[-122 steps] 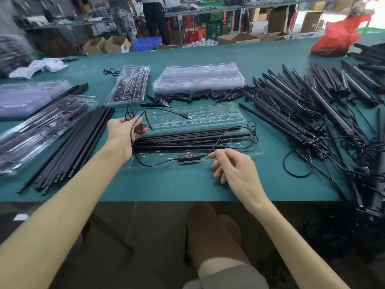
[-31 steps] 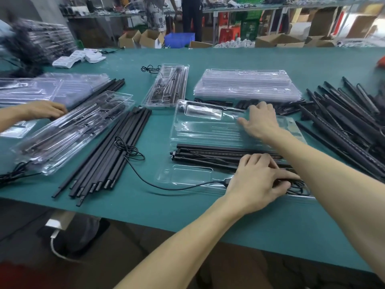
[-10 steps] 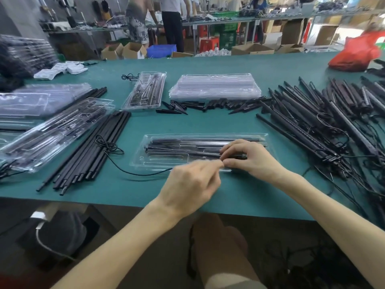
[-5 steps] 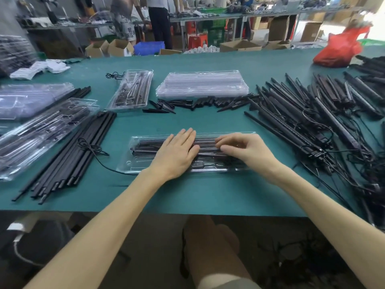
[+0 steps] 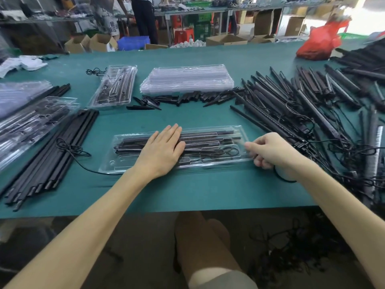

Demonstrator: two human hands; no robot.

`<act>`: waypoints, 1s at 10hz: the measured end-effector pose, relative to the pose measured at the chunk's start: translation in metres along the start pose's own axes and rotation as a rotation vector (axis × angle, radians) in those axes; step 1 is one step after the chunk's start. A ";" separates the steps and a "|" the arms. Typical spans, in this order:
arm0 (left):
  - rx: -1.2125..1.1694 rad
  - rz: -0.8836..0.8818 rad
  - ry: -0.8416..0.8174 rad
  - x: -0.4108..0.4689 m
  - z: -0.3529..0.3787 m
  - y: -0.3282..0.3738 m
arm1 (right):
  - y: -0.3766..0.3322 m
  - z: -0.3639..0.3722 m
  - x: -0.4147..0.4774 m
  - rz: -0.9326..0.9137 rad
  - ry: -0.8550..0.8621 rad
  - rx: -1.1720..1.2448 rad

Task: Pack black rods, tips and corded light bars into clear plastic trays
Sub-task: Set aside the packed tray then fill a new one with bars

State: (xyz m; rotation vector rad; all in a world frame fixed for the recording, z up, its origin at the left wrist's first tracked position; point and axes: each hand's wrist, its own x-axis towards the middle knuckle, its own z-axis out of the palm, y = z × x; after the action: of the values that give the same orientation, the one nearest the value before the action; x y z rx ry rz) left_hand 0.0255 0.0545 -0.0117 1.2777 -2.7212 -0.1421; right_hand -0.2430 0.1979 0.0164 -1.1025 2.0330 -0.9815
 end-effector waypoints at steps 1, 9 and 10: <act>-0.013 0.002 0.014 -0.001 -0.001 -0.001 | -0.005 -0.010 -0.003 0.092 -0.147 0.135; -0.028 0.017 0.031 -0.002 0.001 -0.001 | -0.005 0.006 -0.016 0.119 -0.178 0.287; -0.022 0.020 0.031 -0.001 0.002 -0.002 | -0.006 0.007 -0.017 0.127 -0.174 0.286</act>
State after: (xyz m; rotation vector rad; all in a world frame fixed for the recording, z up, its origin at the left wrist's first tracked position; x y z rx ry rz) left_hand 0.0275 0.0540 -0.0137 1.2356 -2.6979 -0.1481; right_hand -0.2275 0.2085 0.0206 -0.8640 1.7374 -1.0357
